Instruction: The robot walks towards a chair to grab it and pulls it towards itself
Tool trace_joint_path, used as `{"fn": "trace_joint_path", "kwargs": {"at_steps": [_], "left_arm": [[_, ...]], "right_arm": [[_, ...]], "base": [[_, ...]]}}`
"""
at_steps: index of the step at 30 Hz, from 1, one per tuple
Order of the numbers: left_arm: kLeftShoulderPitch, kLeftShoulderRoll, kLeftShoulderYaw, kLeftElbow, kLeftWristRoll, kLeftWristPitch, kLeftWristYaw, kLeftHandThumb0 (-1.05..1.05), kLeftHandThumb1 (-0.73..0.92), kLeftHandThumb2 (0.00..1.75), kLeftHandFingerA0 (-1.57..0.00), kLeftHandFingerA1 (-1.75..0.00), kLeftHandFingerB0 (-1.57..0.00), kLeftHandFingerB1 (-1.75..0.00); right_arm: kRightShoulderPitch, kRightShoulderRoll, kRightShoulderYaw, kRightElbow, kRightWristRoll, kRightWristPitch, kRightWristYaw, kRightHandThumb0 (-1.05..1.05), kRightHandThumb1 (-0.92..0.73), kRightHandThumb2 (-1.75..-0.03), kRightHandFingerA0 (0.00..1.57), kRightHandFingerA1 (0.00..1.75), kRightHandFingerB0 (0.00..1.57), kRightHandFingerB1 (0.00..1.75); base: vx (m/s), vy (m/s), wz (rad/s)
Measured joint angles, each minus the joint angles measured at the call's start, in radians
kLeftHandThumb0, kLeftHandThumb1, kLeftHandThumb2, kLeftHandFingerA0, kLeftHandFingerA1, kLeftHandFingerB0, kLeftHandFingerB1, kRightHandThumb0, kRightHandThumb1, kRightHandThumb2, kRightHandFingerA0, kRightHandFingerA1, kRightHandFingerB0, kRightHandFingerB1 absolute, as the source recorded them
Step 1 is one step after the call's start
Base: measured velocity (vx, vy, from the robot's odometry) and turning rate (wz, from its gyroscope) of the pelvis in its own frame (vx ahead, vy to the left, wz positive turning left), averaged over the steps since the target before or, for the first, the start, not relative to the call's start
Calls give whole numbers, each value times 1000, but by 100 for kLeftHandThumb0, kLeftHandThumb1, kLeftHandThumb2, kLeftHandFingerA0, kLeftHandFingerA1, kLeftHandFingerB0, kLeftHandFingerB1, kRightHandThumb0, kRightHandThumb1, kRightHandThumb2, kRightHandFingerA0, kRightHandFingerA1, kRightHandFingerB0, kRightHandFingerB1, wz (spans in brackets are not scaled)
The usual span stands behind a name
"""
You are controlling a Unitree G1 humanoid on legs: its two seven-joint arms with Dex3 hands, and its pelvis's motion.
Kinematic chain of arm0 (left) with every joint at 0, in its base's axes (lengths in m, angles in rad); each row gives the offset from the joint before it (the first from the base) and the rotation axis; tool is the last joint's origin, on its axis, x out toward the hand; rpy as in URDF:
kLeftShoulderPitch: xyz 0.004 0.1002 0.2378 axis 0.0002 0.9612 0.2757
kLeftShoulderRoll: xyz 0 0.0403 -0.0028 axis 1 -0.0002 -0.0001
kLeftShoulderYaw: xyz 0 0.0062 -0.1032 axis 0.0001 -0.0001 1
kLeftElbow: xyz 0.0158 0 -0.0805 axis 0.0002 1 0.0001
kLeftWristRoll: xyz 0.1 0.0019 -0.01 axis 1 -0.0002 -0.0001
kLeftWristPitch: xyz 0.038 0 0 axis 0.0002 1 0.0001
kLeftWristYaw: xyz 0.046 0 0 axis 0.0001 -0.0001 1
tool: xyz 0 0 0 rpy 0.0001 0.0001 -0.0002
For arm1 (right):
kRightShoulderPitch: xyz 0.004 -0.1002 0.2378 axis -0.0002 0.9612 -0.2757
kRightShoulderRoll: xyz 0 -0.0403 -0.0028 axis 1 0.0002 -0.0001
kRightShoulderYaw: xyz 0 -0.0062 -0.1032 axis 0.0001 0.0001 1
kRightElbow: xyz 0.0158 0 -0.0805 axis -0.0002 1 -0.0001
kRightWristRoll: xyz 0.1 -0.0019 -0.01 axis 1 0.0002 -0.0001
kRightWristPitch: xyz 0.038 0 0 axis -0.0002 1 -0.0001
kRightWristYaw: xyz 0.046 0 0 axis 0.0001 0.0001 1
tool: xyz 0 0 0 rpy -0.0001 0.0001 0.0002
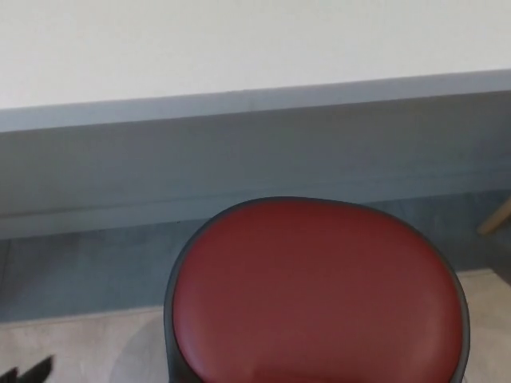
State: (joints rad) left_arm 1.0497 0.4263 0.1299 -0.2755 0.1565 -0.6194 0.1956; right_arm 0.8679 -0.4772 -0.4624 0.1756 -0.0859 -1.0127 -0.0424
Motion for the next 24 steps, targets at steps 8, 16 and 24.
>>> {"fn": "trace_joint_path", "kwargs": {"at_steps": [8, 16, 24], "left_arm": [[23, -41, 63, 211, -106, -52, -63, -32, 56, 106, 0, -48, 0, -48], [-51, -64, 97, 585, -134, -46, -86, -32, 54, 105, 0, -47, 0, -48], [-168, -105, 150, 945, -168, -20, -128, -51, 70, 65, -19, -31, -10, -22]], "right_arm": [[26, 6, -43, 198, 25, -11, 16, -58, -64, -61, 8, 34, 12, 28], [-25, 6, -43, 449, 32, -4, 18, -66, -49, -87, 1, 32, 1, 30], [-125, 8, -34, 694, 32, 46, 20, -76, -53, -92, 0, 19, 3, 27]], "base": [[0, 0, 0], [0, 0, 0], [0, 0, 0]]}}
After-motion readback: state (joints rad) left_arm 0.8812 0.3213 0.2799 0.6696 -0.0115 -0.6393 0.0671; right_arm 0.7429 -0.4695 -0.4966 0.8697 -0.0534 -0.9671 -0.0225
